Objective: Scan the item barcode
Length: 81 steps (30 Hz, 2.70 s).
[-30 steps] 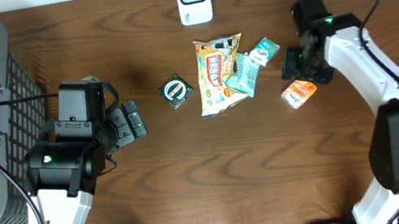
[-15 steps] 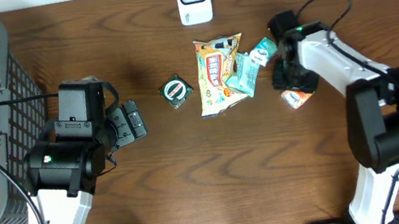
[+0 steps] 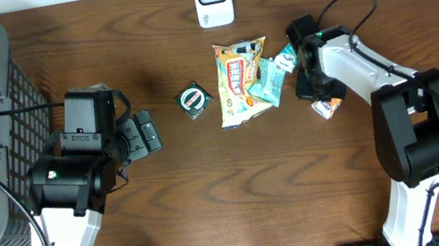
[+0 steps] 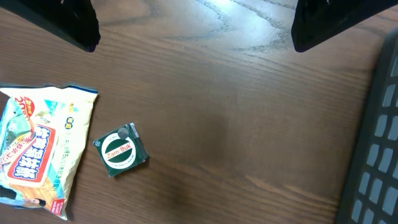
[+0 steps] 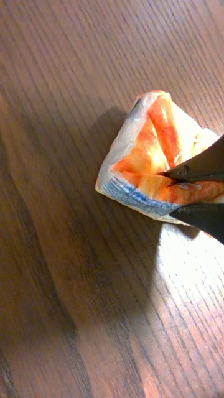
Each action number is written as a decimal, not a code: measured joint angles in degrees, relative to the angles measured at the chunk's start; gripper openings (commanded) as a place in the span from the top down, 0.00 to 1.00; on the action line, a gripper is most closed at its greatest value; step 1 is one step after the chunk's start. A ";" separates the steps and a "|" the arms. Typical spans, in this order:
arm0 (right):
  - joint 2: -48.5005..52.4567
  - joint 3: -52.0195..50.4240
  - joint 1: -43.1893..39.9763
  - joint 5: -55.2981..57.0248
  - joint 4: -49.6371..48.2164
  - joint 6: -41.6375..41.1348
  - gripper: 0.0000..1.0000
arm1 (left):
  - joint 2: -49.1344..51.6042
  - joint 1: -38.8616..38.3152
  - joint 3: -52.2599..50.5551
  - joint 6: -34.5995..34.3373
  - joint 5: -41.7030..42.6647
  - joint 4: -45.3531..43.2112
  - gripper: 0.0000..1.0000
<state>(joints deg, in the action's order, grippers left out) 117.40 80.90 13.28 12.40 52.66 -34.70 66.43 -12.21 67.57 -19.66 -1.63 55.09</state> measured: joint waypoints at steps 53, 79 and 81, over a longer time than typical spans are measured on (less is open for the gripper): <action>-0.04 -6.43 -23.85 -68.65 3.02 46.84 0.99 | 0.00 0.00 0.00 0.00 0.00 0.00 0.02; -0.04 -15.52 -18.73 -82.77 -15.98 64.41 0.99 | 0.00 0.00 0.00 0.00 0.00 0.00 0.02; -0.04 -17.07 -18.95 -82.16 -17.16 64.26 0.99 | 0.00 0.00 0.00 0.00 0.02 0.00 0.02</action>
<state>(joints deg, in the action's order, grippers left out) 117.36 63.83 -5.67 -69.76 35.51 29.56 66.43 -12.21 67.57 -19.66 -1.61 55.09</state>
